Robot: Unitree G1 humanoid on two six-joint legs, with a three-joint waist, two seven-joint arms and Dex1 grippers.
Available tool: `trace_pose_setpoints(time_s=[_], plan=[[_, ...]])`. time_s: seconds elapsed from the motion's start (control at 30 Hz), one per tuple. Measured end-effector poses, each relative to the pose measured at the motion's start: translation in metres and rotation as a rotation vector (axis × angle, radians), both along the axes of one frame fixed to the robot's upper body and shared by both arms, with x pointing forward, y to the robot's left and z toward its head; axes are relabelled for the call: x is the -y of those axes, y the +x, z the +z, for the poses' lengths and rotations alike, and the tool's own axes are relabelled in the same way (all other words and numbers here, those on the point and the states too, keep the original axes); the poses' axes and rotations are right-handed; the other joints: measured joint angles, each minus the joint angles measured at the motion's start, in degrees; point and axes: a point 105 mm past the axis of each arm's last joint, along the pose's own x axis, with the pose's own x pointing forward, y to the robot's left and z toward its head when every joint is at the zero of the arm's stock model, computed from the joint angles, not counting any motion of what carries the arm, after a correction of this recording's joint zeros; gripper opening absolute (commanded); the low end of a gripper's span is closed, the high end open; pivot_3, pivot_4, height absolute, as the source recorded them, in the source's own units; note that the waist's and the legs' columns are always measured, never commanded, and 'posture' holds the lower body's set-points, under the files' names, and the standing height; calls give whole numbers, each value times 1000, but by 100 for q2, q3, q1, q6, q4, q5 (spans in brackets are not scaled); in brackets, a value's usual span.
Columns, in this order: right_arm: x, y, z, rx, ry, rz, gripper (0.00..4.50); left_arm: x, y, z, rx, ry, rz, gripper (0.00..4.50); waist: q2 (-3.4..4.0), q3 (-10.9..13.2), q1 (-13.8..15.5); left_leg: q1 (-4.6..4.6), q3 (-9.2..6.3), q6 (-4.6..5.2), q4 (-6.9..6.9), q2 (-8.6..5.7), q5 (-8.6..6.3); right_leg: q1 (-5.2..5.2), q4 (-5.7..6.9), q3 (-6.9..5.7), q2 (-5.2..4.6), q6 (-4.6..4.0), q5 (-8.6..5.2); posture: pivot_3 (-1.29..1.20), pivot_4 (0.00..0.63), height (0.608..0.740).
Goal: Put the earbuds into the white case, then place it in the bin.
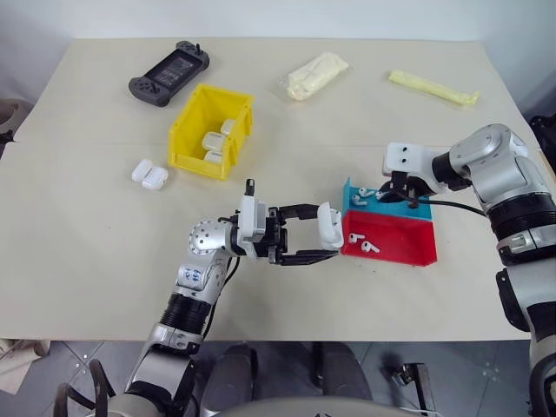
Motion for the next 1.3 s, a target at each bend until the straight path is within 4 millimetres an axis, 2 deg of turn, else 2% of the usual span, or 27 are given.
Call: trace_pose_setpoints(time_s=[0.2, 0.33, 0.43, 0.53, 0.6, 0.67, 0.77, 0.9, 1.13, 1.3], plan=[[-2, 0, 0, -2, 9, 2, 513, -1, 0, 0, 0, 4, 3, 2795, 0, 0, -3, 1, 0, 0, 0, 0, 0, 0, 1, 0, 0, 0, 0, 0, 150, 740], [-2, -4, 4, 17, 93, -27, 513, -1, 0, 0, 0, 2, 8, 2795, 1, 1, 19, -4, -1, 0, 0, -1, 0, -2, -1, 0, -1, 0, 0, 0, 150, 740], [2, -15, 28, 80, 244, -43, 513, 1, -1, 2, 0, -3, 4, 2795, 8, 5, 50, -10, -5, 0, -1, -2, 0, -4, -3, -5, -2, 0, 0, 0, 150, 740], [8, -37, 56, 151, 421, -27, 513, 2, -1, 3, 0, -9, 0, 2795, 7, 5, 68, -8, -6, 0, -2, 0, 0, 2, -6, -10, -2, 0, 0, 0, 150, 740], [4, -51, 59, 138, 553, -21, 513, 2, 0, 4, -1, -11, 1, 2795, 7, 5, 72, -4, -5, 0, 1, 0, 0, 5, -2, -10, -2, 0, 0, 0, 150, 740], [-3, -66, 62, 101, 719, -23, 513, 2, 0, 4, -7, -11, 1, 2795, 8, 5, 76, -2, -5, -1, 4, 2, 1, 3, 5, -8, -2, -1, 1, 0, 150, 740], [-24, -91, 74, -21, 1002, -2, 513, 1, 2, 6, -25, -18, -2, 2795, 11, 7, 65, 1, -5, -3, 4, 3, 2, 2, 10, -6, -2, -3, 2, 0, 150, 740], [-49, -114, 96, -145, 1243, 53, 513, 0, 6, 13, -54, -51, -3, 2795, 11, 7, 86, 1, -10, -3, 6, 3, 1, 2, 10, -6, -3, -5, 3, 0, 150, 740], [-81, -142, 83, -341, 1442, 50, 513, -2, 10, 16, -103, -82, 2, 2795, 11, 7, 175, -3, -9, -1, 4, -4, 1, 2, 9, -5, -5, -5, 3, 0, 150, 740], [-88, -151, 86, -358, 1526, 43, 513, -1, 10, 16, -109, -83, -1, 2795, 11, 7, 159, 0, -7, -1, 3, -3, 1, 1, 12, -5, -4, -5, 3, 0, 150, 740]])
